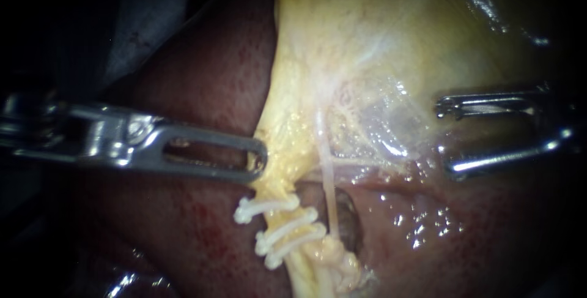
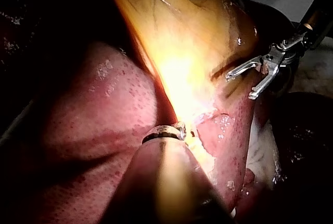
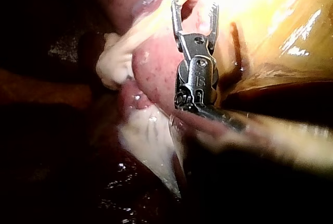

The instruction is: Going back third clip left tube

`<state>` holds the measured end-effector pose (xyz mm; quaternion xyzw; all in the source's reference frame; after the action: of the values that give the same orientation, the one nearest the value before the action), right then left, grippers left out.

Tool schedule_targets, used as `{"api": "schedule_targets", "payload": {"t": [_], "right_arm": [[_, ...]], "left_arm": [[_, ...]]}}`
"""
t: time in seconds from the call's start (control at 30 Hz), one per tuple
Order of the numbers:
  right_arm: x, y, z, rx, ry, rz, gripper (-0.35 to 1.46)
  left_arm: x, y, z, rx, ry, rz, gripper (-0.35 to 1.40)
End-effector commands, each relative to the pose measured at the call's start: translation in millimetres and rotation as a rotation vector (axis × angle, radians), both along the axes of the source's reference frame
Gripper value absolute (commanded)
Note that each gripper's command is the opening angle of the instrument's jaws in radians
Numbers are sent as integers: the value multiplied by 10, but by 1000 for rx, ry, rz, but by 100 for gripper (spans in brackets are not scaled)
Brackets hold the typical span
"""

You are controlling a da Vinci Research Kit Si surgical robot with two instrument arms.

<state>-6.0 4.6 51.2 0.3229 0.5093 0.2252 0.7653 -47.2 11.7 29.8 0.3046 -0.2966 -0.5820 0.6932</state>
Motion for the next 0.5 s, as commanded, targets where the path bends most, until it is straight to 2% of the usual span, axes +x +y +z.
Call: {"api": "schedule_targets", "payload": {"t": [0.03, 0.23, 0.5], "right_arm": [[0, -1, 0, 0, 0, 0, 60], [0, -3, -1, 0, 0, 0, 60], [0, -3, -2, 0, 0, 0, 60]], "left_arm": [[-2, -1, 4, -5, 5, -3, -35], [-21, 0, 34, -6, 3, 4, -35], [-44, -2, 49, -4, 3, 5, -35]]}}
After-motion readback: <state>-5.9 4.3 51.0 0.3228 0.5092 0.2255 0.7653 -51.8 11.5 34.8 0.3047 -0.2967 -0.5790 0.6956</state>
